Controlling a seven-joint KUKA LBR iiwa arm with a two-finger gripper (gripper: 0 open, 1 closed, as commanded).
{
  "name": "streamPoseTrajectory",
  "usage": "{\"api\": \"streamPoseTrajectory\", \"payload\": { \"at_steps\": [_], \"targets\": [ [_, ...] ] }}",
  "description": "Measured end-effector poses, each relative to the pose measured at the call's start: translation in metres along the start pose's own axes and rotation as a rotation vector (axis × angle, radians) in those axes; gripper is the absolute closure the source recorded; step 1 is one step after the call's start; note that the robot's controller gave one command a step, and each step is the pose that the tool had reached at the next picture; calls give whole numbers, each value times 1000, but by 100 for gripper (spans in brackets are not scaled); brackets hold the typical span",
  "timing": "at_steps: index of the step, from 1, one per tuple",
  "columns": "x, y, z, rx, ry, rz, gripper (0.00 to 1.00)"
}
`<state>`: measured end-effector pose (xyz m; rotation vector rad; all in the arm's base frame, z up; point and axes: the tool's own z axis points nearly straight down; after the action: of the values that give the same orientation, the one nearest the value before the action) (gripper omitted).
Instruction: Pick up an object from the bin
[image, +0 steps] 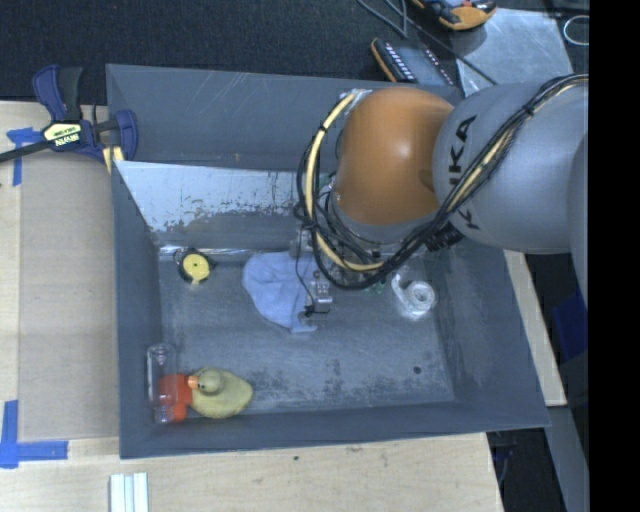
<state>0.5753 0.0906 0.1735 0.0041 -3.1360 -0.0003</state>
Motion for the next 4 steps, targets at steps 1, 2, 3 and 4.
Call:
{"api": "streamPoseTrajectory", "payload": {
  "at_steps": [1, 2, 3, 4],
  "targets": [
    [-2, 0, -5, -1, -9, 3, 0],
    [-40, 7, 102, -1, -5, 61, 0],
    [-33, 18, 102, -1, -11, 78, 0],
    [-35, 45, 102, -4, -10, 305, 0]
  ]
}}
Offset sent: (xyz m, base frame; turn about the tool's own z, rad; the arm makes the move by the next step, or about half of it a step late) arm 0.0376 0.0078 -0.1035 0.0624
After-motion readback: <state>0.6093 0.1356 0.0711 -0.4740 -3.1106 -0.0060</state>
